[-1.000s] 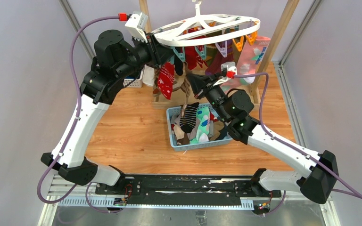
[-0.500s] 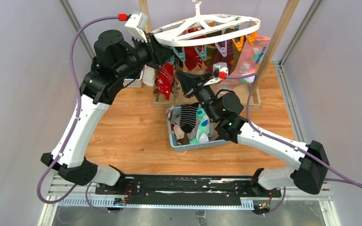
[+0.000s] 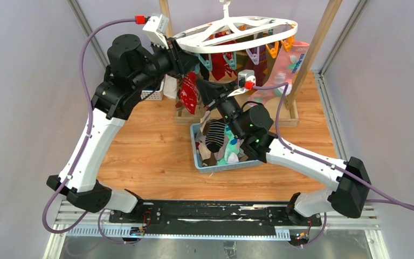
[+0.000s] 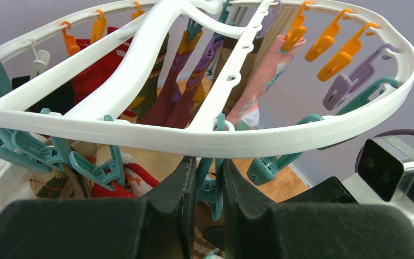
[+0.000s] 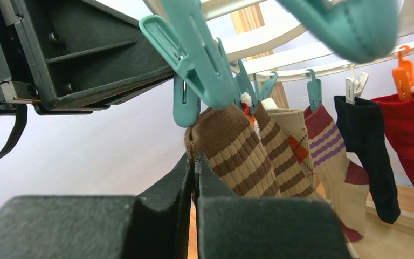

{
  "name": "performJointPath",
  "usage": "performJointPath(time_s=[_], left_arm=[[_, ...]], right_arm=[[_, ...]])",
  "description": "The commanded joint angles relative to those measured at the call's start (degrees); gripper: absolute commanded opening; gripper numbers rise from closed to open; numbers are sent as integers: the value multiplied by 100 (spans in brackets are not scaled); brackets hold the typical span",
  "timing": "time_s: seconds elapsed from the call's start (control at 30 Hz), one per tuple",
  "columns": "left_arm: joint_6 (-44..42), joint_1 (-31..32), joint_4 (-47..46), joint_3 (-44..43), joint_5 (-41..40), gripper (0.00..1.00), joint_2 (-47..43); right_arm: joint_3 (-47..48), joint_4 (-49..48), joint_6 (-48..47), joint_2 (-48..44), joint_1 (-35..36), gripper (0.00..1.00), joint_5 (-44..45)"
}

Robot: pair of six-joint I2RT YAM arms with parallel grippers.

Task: Clip the socks to the hanger
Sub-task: Clamp the sock onto the hanger.

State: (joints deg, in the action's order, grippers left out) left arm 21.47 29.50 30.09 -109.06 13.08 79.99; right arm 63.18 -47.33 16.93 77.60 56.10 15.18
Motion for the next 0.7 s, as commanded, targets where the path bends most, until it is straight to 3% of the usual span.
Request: performJointPath(time_s=[0.0, 0.67], left_arm=[[-26, -75, 586, 63, -359, 1, -105], [-29, -75, 587, 74, -366, 1, -101]], right_arm=[[221, -204, -72, 94, 133, 0, -75], [344, -374, -396, 218, 347, 0, -35]])
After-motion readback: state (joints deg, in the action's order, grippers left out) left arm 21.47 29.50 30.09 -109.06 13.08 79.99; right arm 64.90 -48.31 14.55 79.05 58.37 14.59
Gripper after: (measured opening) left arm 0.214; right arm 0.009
